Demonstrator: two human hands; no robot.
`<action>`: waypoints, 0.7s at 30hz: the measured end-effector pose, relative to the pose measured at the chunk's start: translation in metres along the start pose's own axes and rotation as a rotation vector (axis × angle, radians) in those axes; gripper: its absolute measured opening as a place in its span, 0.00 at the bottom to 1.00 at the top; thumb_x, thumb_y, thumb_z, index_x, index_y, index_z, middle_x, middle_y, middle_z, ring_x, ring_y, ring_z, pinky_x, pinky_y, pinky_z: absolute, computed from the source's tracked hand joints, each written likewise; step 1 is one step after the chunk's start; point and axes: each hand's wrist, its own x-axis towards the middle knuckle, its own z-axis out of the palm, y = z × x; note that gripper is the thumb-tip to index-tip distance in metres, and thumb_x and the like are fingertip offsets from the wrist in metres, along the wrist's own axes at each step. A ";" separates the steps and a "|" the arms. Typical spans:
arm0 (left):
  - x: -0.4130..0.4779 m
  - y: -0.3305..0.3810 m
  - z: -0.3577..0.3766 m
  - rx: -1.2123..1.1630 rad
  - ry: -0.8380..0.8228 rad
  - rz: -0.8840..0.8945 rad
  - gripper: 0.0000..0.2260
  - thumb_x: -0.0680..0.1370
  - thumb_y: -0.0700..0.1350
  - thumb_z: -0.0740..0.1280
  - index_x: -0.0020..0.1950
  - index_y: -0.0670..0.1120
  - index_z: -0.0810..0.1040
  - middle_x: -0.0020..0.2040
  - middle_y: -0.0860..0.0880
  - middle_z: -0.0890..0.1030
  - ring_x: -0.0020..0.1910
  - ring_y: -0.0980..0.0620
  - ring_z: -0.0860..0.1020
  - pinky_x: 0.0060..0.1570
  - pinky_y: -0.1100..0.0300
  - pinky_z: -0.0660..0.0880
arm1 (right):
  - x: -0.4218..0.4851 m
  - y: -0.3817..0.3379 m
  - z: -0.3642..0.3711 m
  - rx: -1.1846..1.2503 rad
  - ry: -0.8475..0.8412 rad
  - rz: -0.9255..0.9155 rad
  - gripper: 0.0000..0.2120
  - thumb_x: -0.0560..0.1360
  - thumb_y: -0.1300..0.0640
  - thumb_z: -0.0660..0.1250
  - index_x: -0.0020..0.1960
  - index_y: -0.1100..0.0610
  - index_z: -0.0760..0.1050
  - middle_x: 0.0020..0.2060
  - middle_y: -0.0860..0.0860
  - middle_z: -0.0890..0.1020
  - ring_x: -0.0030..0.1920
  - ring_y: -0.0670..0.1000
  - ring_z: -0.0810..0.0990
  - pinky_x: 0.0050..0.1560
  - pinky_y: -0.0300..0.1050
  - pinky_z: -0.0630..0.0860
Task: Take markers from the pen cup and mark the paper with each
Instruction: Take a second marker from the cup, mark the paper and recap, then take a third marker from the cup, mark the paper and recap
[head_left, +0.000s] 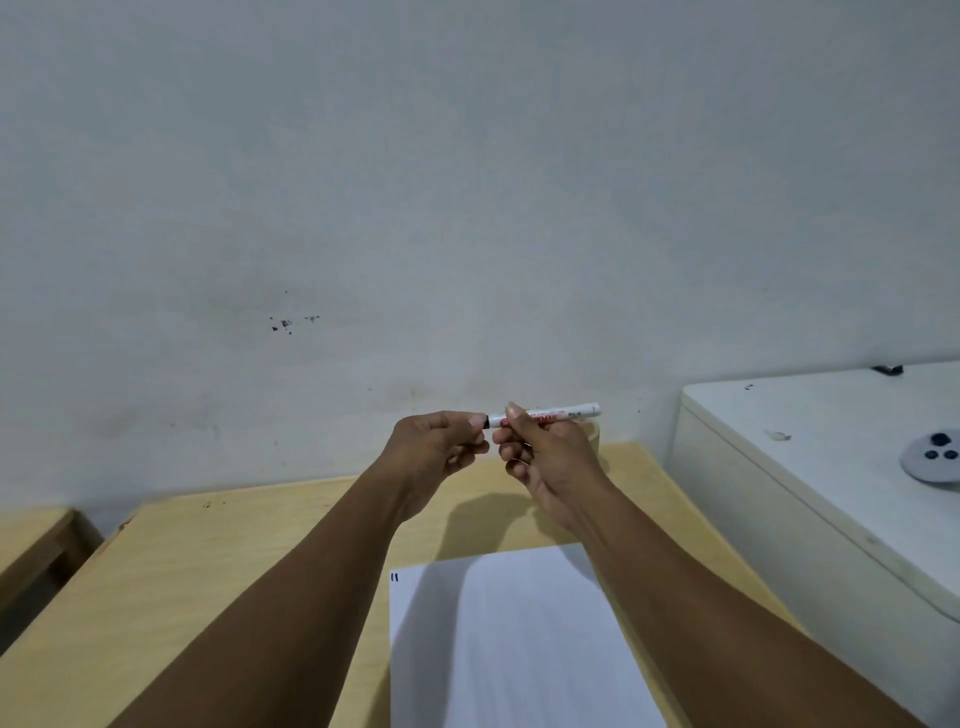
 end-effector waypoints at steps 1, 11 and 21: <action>0.002 0.001 0.000 0.024 0.007 0.016 0.03 0.77 0.38 0.73 0.47 0.39 0.85 0.36 0.46 0.83 0.39 0.49 0.83 0.43 0.60 0.77 | 0.003 -0.002 0.000 -0.040 -0.001 0.027 0.11 0.81 0.54 0.69 0.45 0.61 0.79 0.32 0.55 0.81 0.24 0.45 0.75 0.23 0.36 0.66; 0.048 0.041 0.016 0.516 0.153 0.358 0.03 0.76 0.44 0.75 0.43 0.46 0.87 0.38 0.45 0.87 0.41 0.49 0.84 0.47 0.54 0.79 | 0.033 -0.092 -0.076 -0.681 0.278 0.020 0.22 0.79 0.42 0.68 0.45 0.63 0.82 0.29 0.55 0.81 0.22 0.48 0.71 0.22 0.38 0.65; 0.090 0.012 0.072 1.116 -0.008 0.414 0.09 0.77 0.45 0.73 0.55 0.44 0.87 0.40 0.53 0.82 0.42 0.54 0.80 0.43 0.64 0.76 | 0.050 -0.060 -0.118 -0.840 0.196 0.017 0.13 0.80 0.52 0.68 0.48 0.62 0.83 0.31 0.54 0.83 0.22 0.48 0.75 0.24 0.38 0.66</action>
